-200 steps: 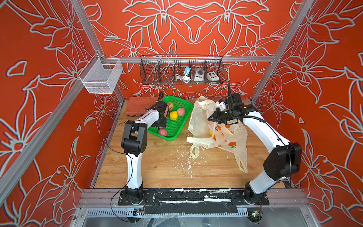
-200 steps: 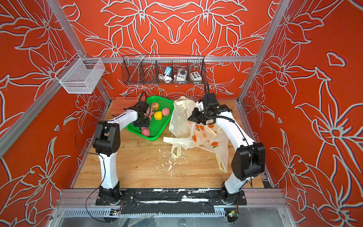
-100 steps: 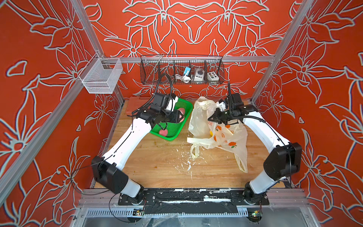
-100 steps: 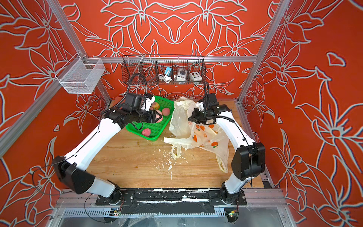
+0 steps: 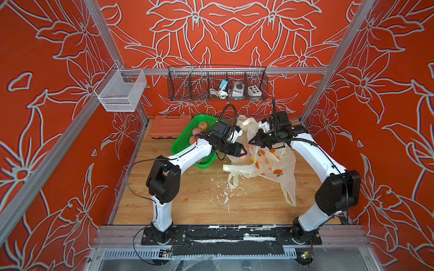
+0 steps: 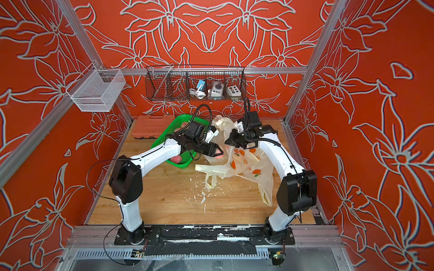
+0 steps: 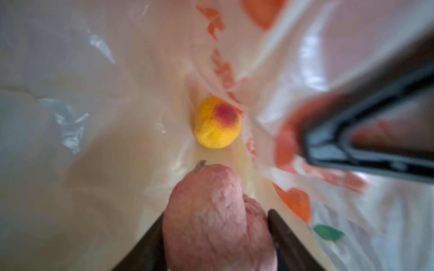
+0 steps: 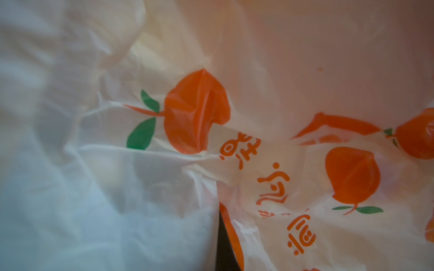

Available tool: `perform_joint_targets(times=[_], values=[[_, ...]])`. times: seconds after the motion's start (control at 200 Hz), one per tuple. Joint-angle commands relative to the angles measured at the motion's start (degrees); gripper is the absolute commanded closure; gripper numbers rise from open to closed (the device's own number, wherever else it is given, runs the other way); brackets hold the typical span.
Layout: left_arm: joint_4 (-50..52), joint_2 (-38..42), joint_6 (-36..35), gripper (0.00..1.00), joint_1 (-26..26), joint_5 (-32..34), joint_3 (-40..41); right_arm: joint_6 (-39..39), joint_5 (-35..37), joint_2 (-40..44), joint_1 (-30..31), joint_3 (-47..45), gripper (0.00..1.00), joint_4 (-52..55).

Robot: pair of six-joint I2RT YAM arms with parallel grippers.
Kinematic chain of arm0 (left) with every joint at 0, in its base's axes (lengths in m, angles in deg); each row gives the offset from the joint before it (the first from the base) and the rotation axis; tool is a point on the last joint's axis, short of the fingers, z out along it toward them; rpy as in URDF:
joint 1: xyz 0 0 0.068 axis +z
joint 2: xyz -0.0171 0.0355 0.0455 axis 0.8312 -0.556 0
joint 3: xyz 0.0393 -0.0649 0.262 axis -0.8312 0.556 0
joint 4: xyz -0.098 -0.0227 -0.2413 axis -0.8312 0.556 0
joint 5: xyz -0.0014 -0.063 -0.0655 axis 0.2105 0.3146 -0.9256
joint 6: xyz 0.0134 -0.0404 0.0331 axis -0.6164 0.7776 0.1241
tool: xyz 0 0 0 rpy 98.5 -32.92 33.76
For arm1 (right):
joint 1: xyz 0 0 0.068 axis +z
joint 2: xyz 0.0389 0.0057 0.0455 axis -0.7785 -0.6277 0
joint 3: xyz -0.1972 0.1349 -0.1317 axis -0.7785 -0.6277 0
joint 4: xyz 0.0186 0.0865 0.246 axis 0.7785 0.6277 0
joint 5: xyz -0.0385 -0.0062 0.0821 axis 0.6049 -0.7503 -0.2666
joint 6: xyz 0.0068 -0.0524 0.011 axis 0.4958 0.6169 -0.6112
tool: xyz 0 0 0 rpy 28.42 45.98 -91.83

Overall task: Place the peach into a plastic bag & tie a knot
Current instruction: Place the peach in the plastic bag, then pick up the peach from the basket.

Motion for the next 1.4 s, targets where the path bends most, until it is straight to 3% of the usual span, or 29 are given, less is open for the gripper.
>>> perform_joint_targets(times=[0.0, 0.12, 0.295, 0.44, 0.6, 0.846, 1.001, 1.156, 1.271, 1.396], values=[[0.51, 1.29, -2.21, 0.19, 0.34, 2.83, -4.28, -0.04, 0.55, 0.97, 0.03, 0.80, 1.00, 0.78], [6.36, 5.96, -4.35, 0.07, 1.30, 5.68, -4.45, 0.30, 1.28, 0.86, -0.08, 1.22, 1.00, 1.26], [16.90, 21.04, -3.14, 0.11, 8.71, 7.74, 4.54, 0.80, 1.70, 0.55, -0.11, 1.15, 1.00, 1.71], [21.53, 28.19, -1.00, 0.13, 17.53, 14.82, 14.70, 0.58, 1.39, 0.11, -0.10, 1.10, 1.00, 1.12], [24.29, 19.93, -2.36, 0.07, 19.24, 29.02, 14.34, 0.51, 1.11, -0.15, -0.05, 1.88, 1.00, 1.38], [23.76, 4.38, -4.93, 0.06, 19.24, 30.64, 7.77, 0.59, 1.70, 0.68, 0.08, 0.51, 1.00, 1.26], [23.99, -2.43, -5.50, 0.13, 18.82, 30.29, 7.30, 0.89, 2.17, 0.66, 0.05, 0.36, 1.00, 1.26], [25.46, -4.43, -5.77, 0.34, 18.36, 28.94, 4.42, 0.79, 2.01, 0.01, 0.03, 0.68, 1.00, 1.05], [25.68, 0.90, -5.21, 0.52, 18.28, 26.65, 2.84, 1.03, 2.03, -0.12, 0.05, 0.80, 1.00, 1.19], [23.93, 11.30, -3.13, 0.56, 18.06, 19.65, 1.53, 1.27, 2.24, 0.07, 0.06, 0.70, 1.00, 1.32]])
